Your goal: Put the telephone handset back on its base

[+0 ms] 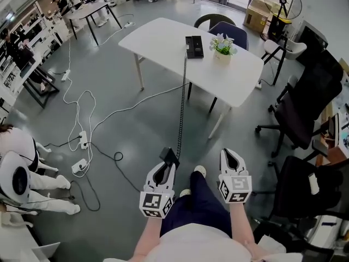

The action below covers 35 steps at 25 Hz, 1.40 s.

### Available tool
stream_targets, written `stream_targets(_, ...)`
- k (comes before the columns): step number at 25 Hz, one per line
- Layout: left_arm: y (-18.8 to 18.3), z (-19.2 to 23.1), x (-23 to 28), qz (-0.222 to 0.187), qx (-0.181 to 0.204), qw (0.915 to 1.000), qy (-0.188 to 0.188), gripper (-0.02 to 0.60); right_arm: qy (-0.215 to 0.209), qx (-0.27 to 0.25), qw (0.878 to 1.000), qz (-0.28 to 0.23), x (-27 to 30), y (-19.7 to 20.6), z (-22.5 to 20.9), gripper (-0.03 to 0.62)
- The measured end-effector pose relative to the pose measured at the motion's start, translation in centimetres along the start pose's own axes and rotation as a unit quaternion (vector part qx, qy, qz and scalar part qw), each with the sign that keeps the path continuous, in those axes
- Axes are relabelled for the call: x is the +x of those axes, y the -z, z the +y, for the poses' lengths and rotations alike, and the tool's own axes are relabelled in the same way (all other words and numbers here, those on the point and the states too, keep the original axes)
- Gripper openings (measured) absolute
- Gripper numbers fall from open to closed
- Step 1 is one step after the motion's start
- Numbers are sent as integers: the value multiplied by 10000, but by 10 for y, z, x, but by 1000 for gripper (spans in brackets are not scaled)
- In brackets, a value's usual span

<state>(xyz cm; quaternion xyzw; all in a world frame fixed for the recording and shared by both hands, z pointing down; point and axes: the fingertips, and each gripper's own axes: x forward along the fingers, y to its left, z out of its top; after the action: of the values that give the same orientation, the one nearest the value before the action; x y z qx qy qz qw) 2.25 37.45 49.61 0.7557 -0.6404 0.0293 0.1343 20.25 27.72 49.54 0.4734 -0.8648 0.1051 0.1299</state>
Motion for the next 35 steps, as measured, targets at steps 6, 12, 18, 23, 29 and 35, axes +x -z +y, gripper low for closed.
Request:
stream_targets(6,2,12,5,49,-34,10000,-51,78,-97,12,9999,76,21,-1,8,37)
stream_targets(12,-2,27,25,73,-125,9998,-141,78,-106,-29,9999,74,44,-11,1,37)
stream_targets(18,-13,42,59,82,-162,9997,-147,78,-93,-13,9999,101,78,-23,-14,37)
stream_targets(23,-27,60,99,84,-168,9996,-192,78,-147,-24,9999,70,120,-42,-26,37)
stream_targets(29,-45,78,148,68,-210,9995,-215,78,-191,-74,9998,45,170,-65,-44,37)
stream_targets(35,-58,93,190,62,-251,9993,-278,78,-236,-90,9997,35,211,-80,-63,37)
